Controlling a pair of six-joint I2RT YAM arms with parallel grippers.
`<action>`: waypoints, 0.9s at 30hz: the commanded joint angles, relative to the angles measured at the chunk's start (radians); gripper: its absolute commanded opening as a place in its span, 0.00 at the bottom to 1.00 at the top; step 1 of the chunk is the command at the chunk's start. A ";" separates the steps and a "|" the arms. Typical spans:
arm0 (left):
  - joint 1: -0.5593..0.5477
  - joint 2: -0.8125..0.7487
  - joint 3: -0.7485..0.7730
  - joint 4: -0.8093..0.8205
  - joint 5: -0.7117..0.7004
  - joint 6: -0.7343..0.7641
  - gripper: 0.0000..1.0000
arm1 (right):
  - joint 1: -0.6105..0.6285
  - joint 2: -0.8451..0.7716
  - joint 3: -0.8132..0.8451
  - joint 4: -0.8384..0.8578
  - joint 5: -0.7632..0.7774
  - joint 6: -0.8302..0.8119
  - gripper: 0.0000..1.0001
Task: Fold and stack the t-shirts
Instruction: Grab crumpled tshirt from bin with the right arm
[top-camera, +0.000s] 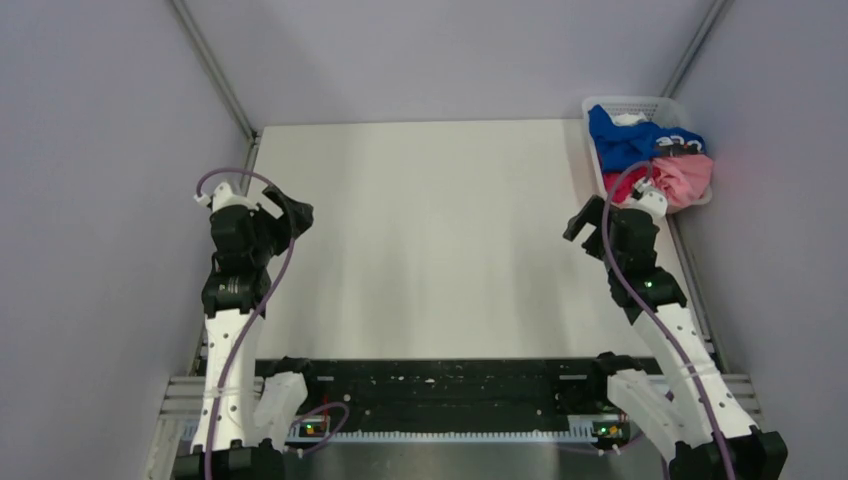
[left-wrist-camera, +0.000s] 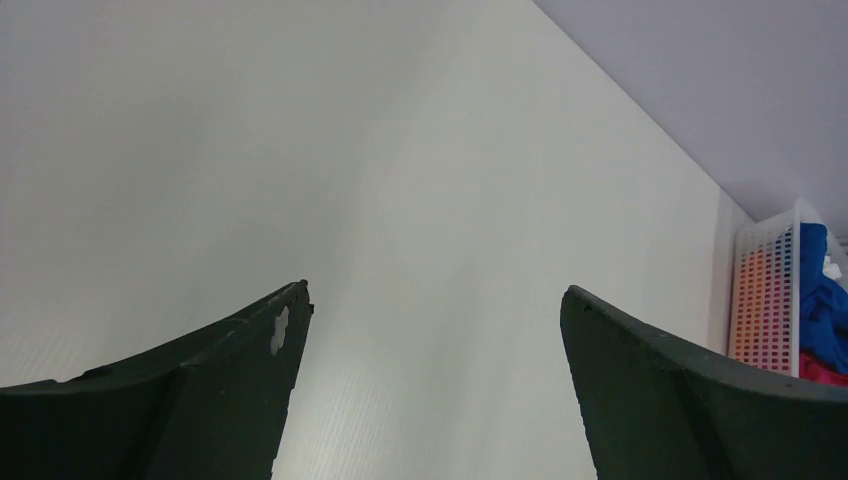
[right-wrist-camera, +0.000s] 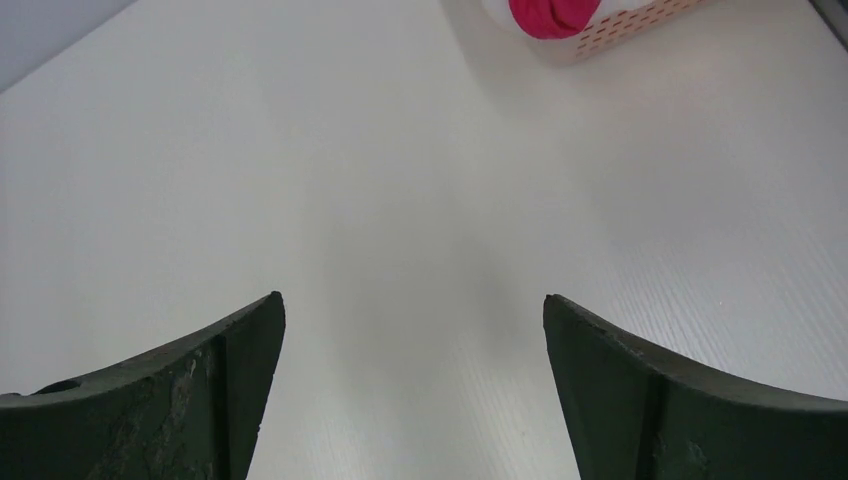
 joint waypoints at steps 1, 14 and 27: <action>-0.005 0.006 0.000 0.075 -0.013 -0.003 0.99 | 0.000 0.025 0.110 0.001 0.057 -0.041 0.99; -0.005 0.147 0.019 0.161 0.023 0.018 0.99 | -0.313 0.627 0.720 -0.082 -0.188 -0.250 0.99; -0.005 0.256 0.034 0.203 -0.013 0.060 0.99 | -0.328 1.296 1.375 -0.329 -0.016 -0.361 0.77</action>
